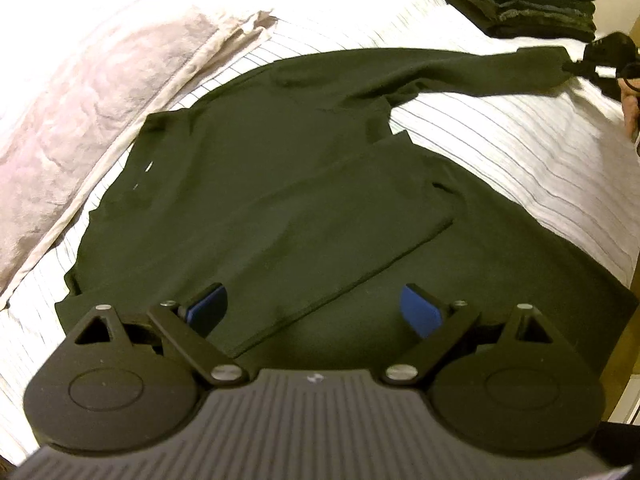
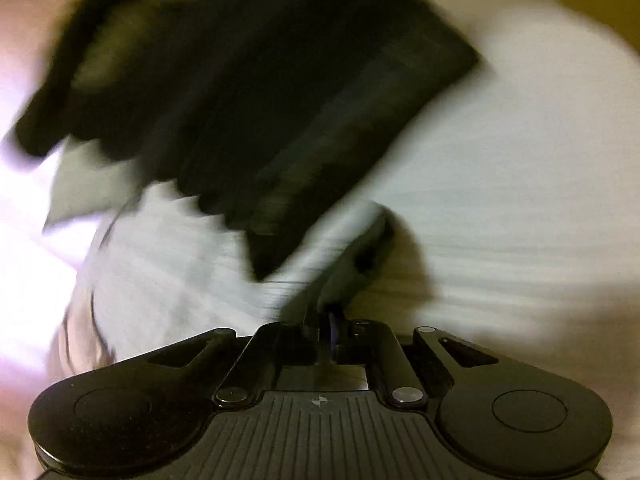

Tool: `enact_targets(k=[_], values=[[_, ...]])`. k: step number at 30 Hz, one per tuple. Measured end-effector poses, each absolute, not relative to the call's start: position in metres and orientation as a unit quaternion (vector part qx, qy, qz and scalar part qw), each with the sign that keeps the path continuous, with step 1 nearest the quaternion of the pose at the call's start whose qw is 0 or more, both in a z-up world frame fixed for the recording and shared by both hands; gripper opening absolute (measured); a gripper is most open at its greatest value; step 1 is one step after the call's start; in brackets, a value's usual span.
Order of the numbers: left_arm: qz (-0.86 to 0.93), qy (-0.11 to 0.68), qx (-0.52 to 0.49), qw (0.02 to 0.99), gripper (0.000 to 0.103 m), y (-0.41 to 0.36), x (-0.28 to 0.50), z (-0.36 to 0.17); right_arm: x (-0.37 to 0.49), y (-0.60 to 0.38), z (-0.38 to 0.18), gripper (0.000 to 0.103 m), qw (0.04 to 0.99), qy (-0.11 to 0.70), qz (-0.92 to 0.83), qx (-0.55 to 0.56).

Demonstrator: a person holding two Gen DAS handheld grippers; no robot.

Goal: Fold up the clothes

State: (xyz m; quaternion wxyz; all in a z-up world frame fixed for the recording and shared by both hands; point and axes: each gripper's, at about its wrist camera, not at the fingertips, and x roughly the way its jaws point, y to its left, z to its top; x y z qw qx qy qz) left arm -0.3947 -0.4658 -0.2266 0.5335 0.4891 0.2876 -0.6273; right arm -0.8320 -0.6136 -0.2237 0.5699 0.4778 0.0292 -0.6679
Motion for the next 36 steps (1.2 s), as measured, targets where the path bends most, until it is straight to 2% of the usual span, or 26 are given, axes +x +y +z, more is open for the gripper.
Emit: enact_targets(k=[3,6,10,11,12,13,14,16,19,24,26,29,32,36], values=[[-0.626,0.292,0.478,0.543,0.092,-0.459,-0.386,-0.224,-0.758,-0.618,-0.166,0.006,0.663,0.08,-0.649,0.365],[-0.622,0.3,0.465,0.554,0.092,-0.448,-0.366,-0.224,-0.654,-0.605,-0.108,0.006,0.759,0.095,-0.599,0.237],[-0.614,0.311,0.445,0.573,0.092,-0.428,-0.324,-0.22,-0.497,-0.561,-0.081,0.007,0.858,0.093,-0.481,0.15],[-0.612,0.314,0.44,0.578,0.092,-0.423,-0.313,-0.219,-0.46,-0.552,-0.089,0.018,0.876,0.109,-0.448,0.144],[-0.605,0.319,0.435,0.586,0.092,-0.417,-0.299,-0.218,-0.426,-0.542,-0.101,0.038,0.889,0.127,-0.419,0.136],[-0.598,0.323,0.431,0.594,0.092,-0.408,-0.283,-0.217,-0.395,-0.53,-0.116,0.087,0.898,0.148,-0.395,0.126],[-0.59,0.328,0.427,0.601,0.092,-0.4,-0.266,-0.216,-0.364,-0.518,-0.132,0.096,0.906,0.169,-0.371,0.115],[-0.575,0.336,0.423,0.614,0.092,-0.385,-0.235,-0.217,-0.326,-0.503,-0.158,0.096,0.908,0.213,-0.341,0.116],[-0.555,0.343,0.419,0.631,0.092,-0.364,-0.191,-0.22,-0.314,-0.49,-0.185,0.096,0.893,0.26,-0.338,0.143],[-0.554,0.333,0.425,0.634,0.089,-0.357,-0.146,-0.233,-0.359,-0.494,-0.208,0.096,0.848,0.336,-0.379,0.157],[-0.572,0.298,0.442,0.623,0.087,-0.368,-0.146,-0.239,-0.386,-0.505,-0.215,0.096,0.825,0.36,-0.406,0.159],[-0.605,0.242,0.471,0.594,0.074,-0.397,-0.155,-0.252,-0.424,-0.523,-0.219,0.096,0.791,0.382,-0.448,0.168],[-0.635,0.182,0.496,0.564,0.053,-0.43,-0.168,-0.269,-0.462,-0.539,-0.217,0.096,0.764,0.398,-0.479,0.169],[-0.656,0.103,0.54,0.517,0.042,-0.47,-0.184,-0.301,-0.492,-0.556,-0.221,0.096,0.748,0.411,-0.493,0.166]])
